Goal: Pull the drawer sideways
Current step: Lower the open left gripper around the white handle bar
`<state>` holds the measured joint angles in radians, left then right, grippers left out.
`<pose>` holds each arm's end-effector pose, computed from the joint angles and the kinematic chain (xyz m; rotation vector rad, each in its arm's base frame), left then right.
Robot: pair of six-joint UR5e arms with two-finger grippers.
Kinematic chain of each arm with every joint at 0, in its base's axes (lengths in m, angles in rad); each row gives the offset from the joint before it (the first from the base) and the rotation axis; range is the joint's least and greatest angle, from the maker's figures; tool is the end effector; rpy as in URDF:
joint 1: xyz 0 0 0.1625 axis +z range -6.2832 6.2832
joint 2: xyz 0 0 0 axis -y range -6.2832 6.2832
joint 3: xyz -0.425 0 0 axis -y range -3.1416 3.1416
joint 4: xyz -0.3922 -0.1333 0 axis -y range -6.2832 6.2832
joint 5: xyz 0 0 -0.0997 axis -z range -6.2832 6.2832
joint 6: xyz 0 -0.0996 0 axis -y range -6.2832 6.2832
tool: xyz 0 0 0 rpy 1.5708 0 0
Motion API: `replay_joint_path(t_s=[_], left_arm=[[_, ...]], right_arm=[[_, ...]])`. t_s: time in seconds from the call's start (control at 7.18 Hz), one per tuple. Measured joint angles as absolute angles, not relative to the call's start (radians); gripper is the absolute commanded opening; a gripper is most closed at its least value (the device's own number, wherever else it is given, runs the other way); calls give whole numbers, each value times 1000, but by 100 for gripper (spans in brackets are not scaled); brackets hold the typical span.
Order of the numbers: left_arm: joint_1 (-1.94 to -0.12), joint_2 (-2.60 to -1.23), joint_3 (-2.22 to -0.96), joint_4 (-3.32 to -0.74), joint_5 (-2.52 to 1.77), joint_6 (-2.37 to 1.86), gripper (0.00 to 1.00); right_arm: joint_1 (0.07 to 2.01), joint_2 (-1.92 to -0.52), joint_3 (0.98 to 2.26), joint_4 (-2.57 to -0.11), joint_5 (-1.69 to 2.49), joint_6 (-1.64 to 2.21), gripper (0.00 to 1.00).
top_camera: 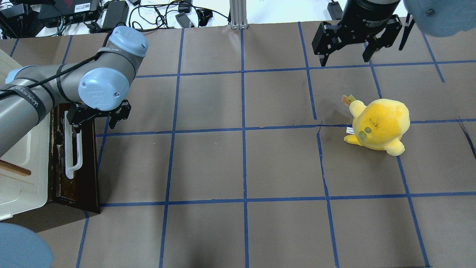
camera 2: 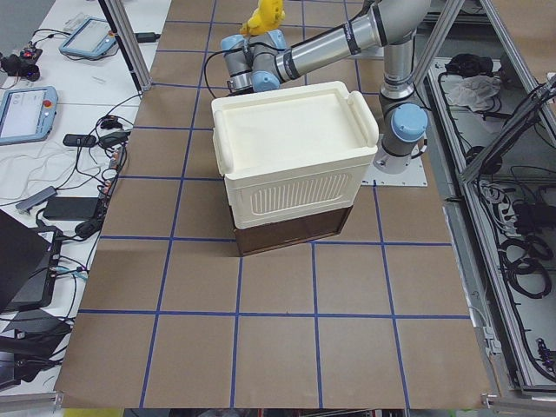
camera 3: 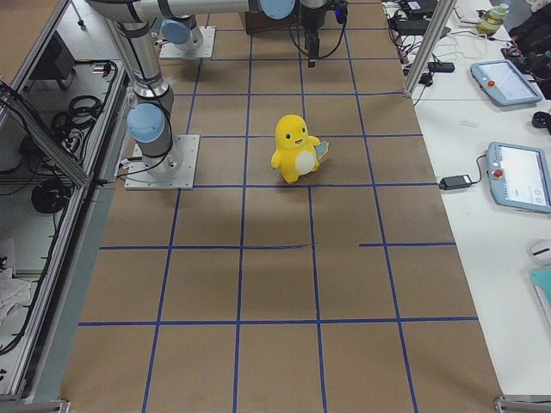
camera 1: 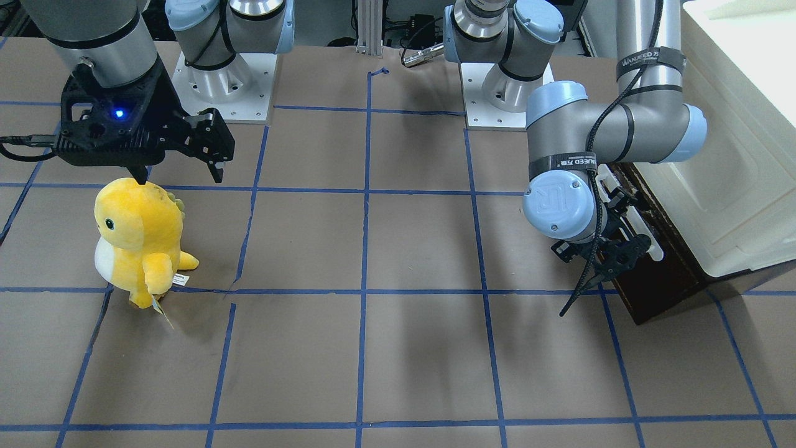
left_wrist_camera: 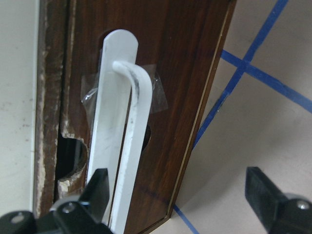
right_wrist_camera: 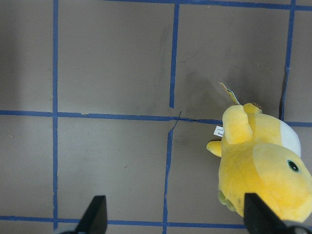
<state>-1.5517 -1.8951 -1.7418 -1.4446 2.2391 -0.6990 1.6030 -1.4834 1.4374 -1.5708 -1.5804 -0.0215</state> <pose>-0.0612 -0.5465 0.2701 -0.6954 2.2939 0.1441 0.1494 -0.5285 0.5090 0.0837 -3.1303 0.0721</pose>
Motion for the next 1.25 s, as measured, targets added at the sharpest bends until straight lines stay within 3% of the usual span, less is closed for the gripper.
replay_joint_path(t_s=[0.14,0.42,1.25], left_arm=[[-1551,-1895,-1742,-1459,2240,-704,100],[-1550,-1897,-1742,-1484,2245,-699,87],[-1549,-1923,-1743,-1483,2320,-627,85]], right_arm=[[1603,-1483,1437,-1571,-1581,-21,100],[1603,-1483,1437,-1571,-1580,-22,100],[1603,-1483,1437,-1571,-1581,-22,100]])
